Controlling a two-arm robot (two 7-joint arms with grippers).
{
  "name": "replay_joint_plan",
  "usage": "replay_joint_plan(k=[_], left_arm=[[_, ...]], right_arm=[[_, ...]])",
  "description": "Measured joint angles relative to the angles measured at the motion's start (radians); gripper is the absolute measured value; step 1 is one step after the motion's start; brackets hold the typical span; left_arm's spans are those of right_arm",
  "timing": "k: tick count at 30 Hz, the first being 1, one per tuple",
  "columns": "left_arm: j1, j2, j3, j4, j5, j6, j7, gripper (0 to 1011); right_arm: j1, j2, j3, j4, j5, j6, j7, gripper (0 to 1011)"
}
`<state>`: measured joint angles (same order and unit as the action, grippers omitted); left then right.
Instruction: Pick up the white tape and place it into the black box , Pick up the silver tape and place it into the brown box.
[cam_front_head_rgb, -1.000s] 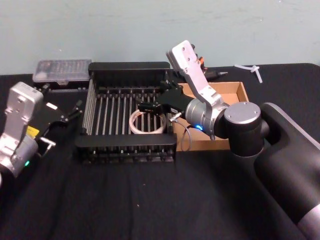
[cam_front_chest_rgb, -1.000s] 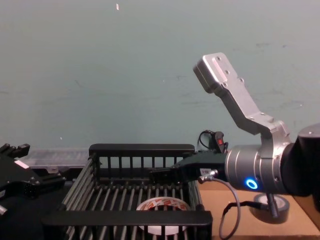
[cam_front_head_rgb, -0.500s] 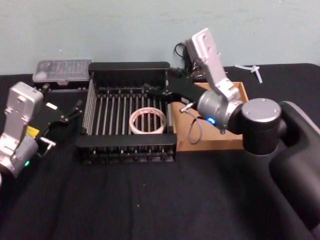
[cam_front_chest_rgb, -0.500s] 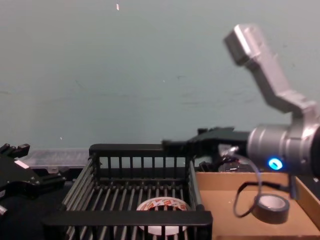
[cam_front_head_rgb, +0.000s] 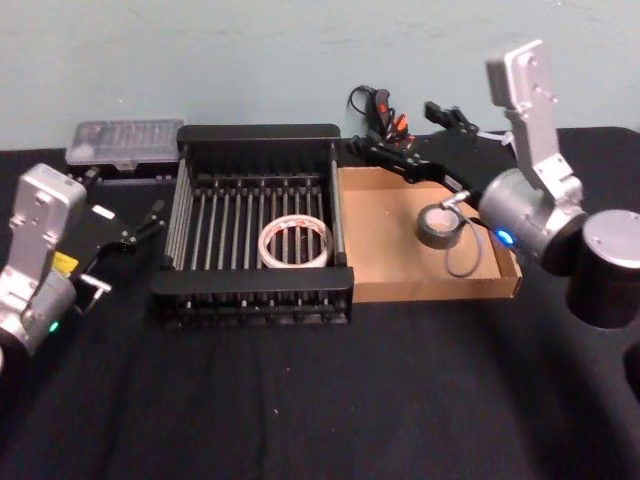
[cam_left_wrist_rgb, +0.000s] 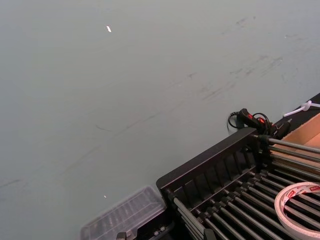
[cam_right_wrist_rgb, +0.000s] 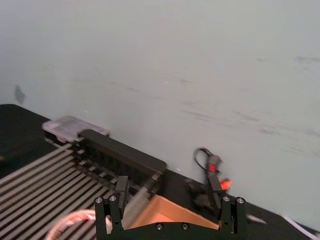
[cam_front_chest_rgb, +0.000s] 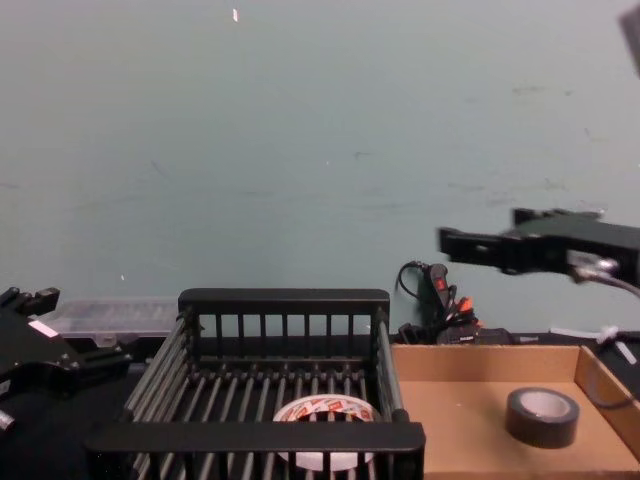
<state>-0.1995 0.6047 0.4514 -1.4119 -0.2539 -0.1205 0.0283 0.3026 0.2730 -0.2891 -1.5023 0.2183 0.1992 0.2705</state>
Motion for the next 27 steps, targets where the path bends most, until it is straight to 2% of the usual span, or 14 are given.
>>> replay_joint_plan(k=[10, 14, 27], left_arm=[[0.0, 0.0, 0.0, 0.0, 0.0, 0.0, 0.0, 1001], [0.0, 0.0, 0.0, 0.0, 0.0, 0.0, 0.0, 1001], [0.0, 0.0, 0.0, 0.0, 0.0, 0.0, 0.0, 1001]], right_arm=[[-0.074, 0.051, 0.061, -0.008, -0.005, 0.004, -0.023, 1000], [-0.096, 0.058, 0.074, 0.002, -0.012, 0.012, -0.029, 1002], [-0.122, 0.043, 0.09, 0.044, -0.036, 0.027, -0.039, 1000]])
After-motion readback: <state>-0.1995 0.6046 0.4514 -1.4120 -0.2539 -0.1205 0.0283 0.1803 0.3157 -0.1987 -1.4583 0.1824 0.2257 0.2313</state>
